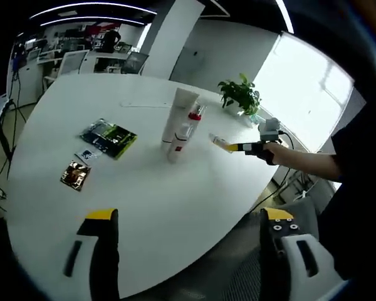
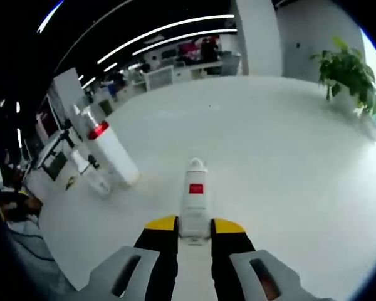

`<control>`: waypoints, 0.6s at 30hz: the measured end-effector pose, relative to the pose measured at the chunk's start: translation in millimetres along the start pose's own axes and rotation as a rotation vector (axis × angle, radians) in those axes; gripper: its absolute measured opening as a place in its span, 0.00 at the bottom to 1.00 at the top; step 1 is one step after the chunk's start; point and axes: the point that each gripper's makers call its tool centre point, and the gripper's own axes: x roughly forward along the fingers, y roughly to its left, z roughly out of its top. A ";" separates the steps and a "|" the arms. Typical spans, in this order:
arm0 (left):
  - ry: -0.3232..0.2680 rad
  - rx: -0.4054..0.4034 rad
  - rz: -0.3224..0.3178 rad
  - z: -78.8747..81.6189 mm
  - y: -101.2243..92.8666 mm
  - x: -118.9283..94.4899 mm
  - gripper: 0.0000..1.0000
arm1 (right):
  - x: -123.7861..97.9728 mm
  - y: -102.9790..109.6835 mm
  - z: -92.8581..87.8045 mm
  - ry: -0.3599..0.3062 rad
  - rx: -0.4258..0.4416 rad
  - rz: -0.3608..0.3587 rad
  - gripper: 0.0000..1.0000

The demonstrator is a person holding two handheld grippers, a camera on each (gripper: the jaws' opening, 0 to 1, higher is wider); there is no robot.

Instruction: Arrange the skincare products in the storage area until every visible bottle or jar stands upright without overlapping.

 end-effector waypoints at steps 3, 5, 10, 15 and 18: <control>-0.007 -0.013 -0.032 -0.1 -8.5 4.2 0.86 | -20.3 21.0 -5.1 -0.018 -0.004 0.037 0.10; -0.015 -0.027 -0.058 0.7 -15.7 7.6 0.86 | -32.2 33.7 -5.7 -0.034 -0.021 0.054 0.10; -0.019 -0.029 -0.107 3.2 -30.8 14.3 0.86 | -54.5 66.2 -4.2 -0.069 -0.023 0.118 0.10; -0.012 -0.014 -0.141 7.4 -37.7 15.9 0.86 | -77.0 112.2 -13.9 -0.074 -0.072 0.199 0.10; -0.022 -0.038 -0.169 13.6 -40.3 14.5 0.86 | -88.8 142.7 -15.8 -0.094 -0.060 0.274 0.10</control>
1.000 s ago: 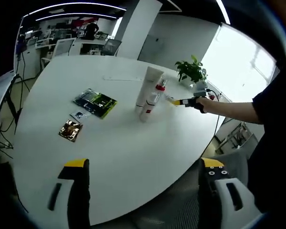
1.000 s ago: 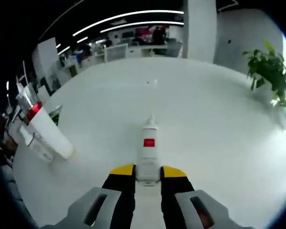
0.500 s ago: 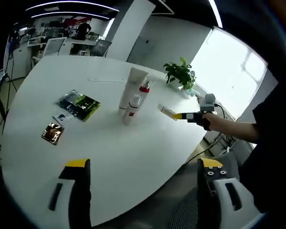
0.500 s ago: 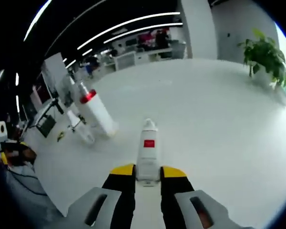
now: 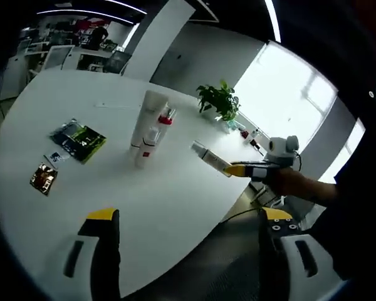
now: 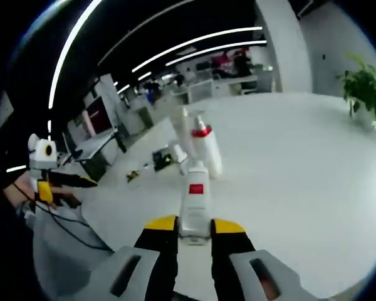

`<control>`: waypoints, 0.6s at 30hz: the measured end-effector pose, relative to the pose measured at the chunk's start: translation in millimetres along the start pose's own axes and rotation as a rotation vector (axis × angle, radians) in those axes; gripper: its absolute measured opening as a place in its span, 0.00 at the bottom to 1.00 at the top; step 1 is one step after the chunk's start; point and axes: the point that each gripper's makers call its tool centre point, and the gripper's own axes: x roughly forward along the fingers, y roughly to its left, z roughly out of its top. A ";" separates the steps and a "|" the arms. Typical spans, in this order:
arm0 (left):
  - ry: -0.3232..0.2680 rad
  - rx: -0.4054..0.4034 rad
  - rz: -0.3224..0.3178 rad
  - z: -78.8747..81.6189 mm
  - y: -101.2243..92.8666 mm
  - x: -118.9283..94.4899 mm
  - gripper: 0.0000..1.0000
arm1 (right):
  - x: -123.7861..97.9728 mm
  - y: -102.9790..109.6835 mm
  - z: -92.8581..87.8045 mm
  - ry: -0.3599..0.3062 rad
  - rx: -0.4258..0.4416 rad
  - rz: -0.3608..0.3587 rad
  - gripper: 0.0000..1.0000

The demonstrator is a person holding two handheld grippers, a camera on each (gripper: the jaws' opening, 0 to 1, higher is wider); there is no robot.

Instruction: Arrange the skincare products in the storage area until every visible bottle or jar stands upright without overlapping.

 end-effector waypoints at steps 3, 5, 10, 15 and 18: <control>-0.018 -0.012 -0.015 6.5 -2.3 -1.3 0.86 | 0.1 26.7 2.4 -0.011 -0.011 0.057 0.10; -0.037 -0.028 -0.026 12.9 -4.2 -3.0 0.85 | 0.4 43.5 5.4 -0.015 -0.037 0.089 0.10; -0.116 -0.098 -0.067 31.5 -12.6 -7.3 0.83 | -0.4 84.5 15.2 -0.046 -0.102 0.159 0.10; -0.131 -0.110 -0.069 36.7 -17.4 -7.7 0.78 | 2.5 121.3 27.0 -0.108 -0.182 0.238 0.10; -0.133 -0.117 -0.071 37.7 -20.3 -7.4 0.76 | 4.3 135.3 31.3 -0.128 -0.199 0.271 0.10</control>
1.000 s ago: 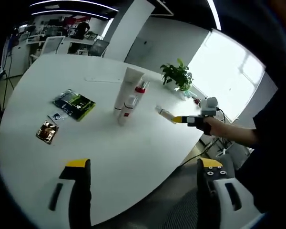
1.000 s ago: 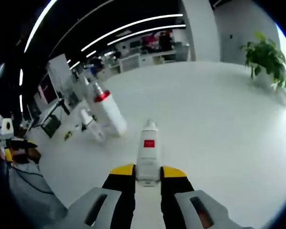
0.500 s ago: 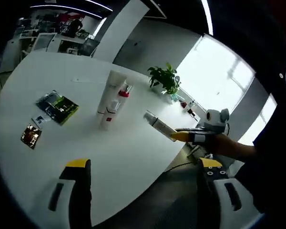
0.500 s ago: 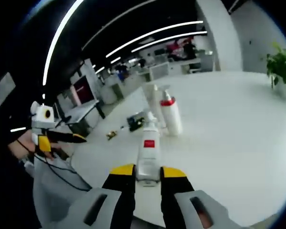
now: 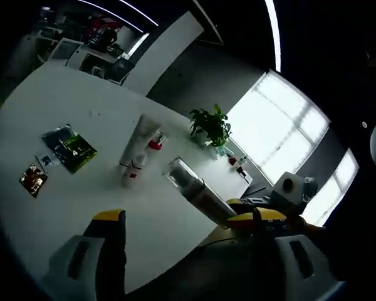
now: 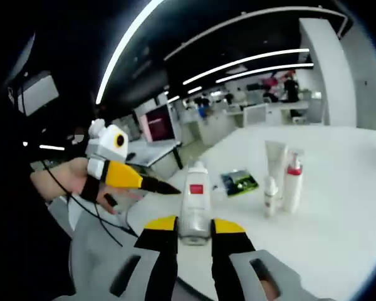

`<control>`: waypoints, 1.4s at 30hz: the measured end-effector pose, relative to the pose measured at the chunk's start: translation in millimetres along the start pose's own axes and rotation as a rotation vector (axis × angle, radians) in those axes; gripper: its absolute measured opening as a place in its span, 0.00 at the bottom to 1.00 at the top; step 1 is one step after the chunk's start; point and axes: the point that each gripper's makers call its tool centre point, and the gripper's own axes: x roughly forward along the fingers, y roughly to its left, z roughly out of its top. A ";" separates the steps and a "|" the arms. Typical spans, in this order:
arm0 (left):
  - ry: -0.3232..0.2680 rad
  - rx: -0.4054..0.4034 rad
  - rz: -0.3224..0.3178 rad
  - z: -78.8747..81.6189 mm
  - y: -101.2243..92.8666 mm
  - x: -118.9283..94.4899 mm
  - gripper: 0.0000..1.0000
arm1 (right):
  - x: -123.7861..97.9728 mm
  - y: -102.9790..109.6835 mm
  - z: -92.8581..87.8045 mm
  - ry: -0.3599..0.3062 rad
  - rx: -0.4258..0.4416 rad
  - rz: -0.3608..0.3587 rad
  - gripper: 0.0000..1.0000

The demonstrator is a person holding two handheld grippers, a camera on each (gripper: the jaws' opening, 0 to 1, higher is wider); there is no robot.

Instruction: Arrange the skincare products in the storage area until every visible bottle or jar stands upright without overlapping.

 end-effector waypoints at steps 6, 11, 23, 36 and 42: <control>-0.078 -0.063 -0.039 15.2 -11.5 -0.2 0.63 | 5.2 15.3 5.9 0.003 -0.107 0.025 0.10; -0.095 -0.065 -0.018 18.4 -7.1 0.6 0.50 | 7.3 25.8 9.3 0.011 -0.187 0.038 0.10; -0.139 -0.056 -0.124 29.3 -32.0 -4.0 0.19 | 12.6 35.7 6.5 0.046 -0.264 0.038 0.12; 0.049 0.412 -0.303 16.0 -82.0 -21.0 0.16 | -8.4 47.6 27.3 0.055 -0.108 0.469 0.30; 0.090 0.494 -0.412 11.2 -100.2 -31.2 0.17 | -16.2 66.3 36.4 0.079 -0.136 0.674 0.26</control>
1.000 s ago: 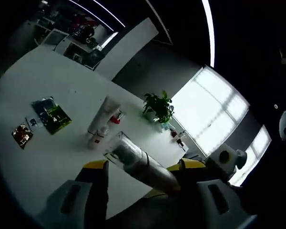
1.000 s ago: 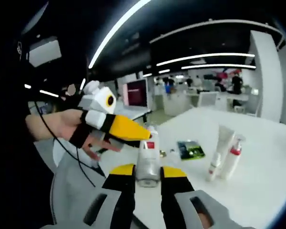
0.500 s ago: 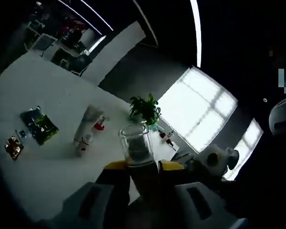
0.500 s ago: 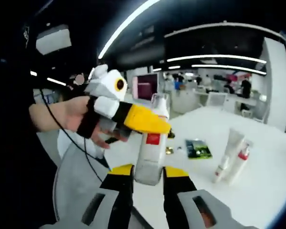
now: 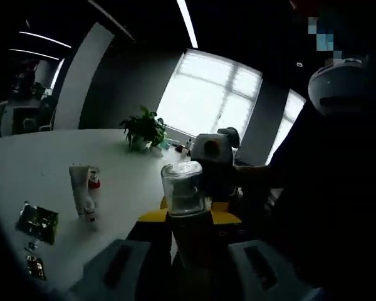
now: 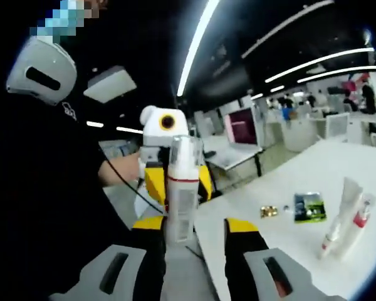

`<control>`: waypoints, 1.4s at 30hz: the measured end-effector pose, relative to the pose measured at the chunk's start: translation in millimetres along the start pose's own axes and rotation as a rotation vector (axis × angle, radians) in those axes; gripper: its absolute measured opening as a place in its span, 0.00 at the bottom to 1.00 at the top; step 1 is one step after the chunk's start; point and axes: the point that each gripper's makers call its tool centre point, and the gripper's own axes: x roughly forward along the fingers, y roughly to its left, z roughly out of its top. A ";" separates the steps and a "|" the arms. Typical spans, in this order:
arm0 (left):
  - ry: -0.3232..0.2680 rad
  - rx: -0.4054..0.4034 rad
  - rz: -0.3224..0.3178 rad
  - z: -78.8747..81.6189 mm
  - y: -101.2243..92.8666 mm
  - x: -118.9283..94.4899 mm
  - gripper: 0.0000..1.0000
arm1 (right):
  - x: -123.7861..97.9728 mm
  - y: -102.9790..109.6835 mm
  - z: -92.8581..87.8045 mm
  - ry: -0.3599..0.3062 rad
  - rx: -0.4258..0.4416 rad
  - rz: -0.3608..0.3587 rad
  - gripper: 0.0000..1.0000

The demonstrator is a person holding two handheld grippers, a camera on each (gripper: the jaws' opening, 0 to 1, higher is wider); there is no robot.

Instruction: Arrange the skincare products in the storage area until every visible bottle or jar stands upright without overlapping.

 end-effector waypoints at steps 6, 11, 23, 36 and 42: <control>-0.016 0.022 -0.034 4.2 -3.4 1.4 0.17 | 15.6 21.6 6.2 -0.006 -0.024 0.111 0.22; 0.005 0.053 -0.062 0.4 -7.6 5.7 0.17 | 18.7 26.0 4.3 0.002 -0.053 0.143 0.13; -0.018 0.062 -0.045 1.4 -4.2 11.6 0.23 | 10.0 20.0 1.3 -0.016 -0.113 0.097 0.10; -0.036 -0.009 0.149 -16.1 26.5 -6.4 0.52 | -0.5 -14.7 -14.6 -0.042 -0.105 -0.027 0.10; -0.034 -0.057 0.247 -29.3 37.8 -18.3 0.62 | -2.9 -33.1 -24.3 -0.063 -0.086 -0.079 0.11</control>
